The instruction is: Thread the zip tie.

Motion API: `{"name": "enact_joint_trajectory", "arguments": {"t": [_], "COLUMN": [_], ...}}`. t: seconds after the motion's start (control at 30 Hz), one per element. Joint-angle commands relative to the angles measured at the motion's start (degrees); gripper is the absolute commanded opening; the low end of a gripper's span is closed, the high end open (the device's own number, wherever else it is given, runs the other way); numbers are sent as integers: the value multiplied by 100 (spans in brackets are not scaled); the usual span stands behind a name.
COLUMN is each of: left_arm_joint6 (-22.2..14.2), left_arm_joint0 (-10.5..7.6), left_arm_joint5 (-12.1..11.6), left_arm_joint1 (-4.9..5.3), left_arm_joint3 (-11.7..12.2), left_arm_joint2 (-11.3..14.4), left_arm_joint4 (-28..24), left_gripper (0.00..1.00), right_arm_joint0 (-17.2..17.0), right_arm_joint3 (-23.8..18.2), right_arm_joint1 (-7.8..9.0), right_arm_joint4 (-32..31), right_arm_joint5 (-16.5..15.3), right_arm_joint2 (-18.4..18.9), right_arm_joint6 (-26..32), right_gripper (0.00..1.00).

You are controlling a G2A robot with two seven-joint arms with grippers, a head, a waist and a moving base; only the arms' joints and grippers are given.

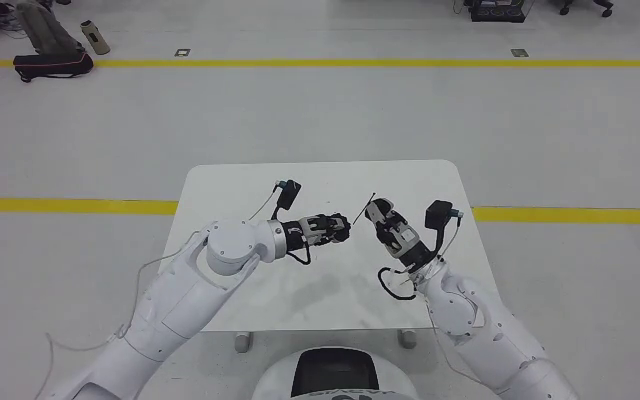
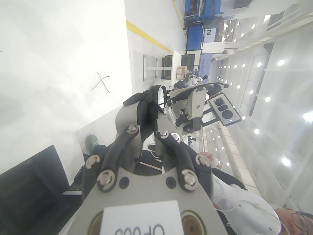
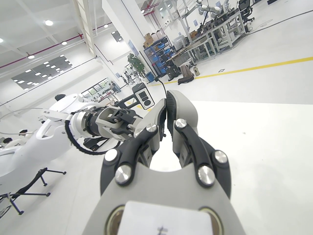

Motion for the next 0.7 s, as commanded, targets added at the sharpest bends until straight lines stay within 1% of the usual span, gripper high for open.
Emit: {"name": "enact_joint_trajectory", "arguments": {"t": [0.0, 0.3, 0.67], "left_arm_joint6": [0, 0, 0], "left_arm_joint0": [0, 0, 0], "left_arm_joint5": [0, 0, 0], "left_arm_joint1": [0, 0, 0], "left_arm_joint3": [0, 0, 0], "left_arm_joint2": [0, 0, 0], "left_arm_joint4": [0, 0, 0], "left_gripper": [0, 0, 0], "right_arm_joint0": [26, 129, 176], "right_arm_joint3": [26, 71, 70], "right_arm_joint1": [7, 49, 119], "right_arm_joint4": [6, 48, 118], "right_arm_joint5": [0, 0, 0], "right_arm_joint2": [-26, -129, -209], "right_arm_joint6": [-13, -82, -131], "right_gripper": [0, 0, 0]}}
